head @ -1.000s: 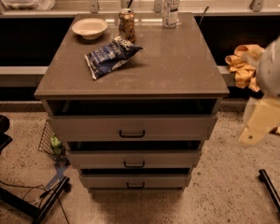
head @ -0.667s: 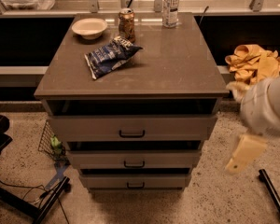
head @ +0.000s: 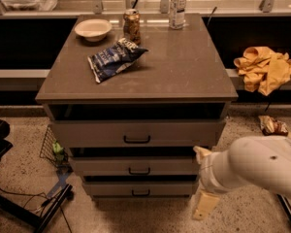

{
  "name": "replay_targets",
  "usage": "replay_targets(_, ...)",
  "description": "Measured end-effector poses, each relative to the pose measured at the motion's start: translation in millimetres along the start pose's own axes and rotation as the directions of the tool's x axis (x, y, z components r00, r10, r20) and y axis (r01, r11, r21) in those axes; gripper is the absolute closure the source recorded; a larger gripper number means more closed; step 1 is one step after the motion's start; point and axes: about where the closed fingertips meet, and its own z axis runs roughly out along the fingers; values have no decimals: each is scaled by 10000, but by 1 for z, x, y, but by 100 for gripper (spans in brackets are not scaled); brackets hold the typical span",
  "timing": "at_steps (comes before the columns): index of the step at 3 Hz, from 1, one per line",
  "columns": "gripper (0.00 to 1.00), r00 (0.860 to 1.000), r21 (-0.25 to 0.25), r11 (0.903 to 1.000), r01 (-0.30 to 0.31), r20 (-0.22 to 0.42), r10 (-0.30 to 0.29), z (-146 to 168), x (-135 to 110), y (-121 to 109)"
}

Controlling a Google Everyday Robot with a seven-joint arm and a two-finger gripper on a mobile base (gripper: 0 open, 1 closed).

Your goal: Open bottom drawer

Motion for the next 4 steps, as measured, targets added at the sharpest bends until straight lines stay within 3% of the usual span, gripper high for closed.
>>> replay_targets(1, 0, 9999, 311, 9995, -2, 111, -1, 66, 0, -3)
replay_targets(2, 0, 9995, 1203, 9927, -65, 325, 26, 69, -8, -26)
replay_targets(4, 0, 9993, 1427, 9897, -102, 369, 50, 87, -4, -19)
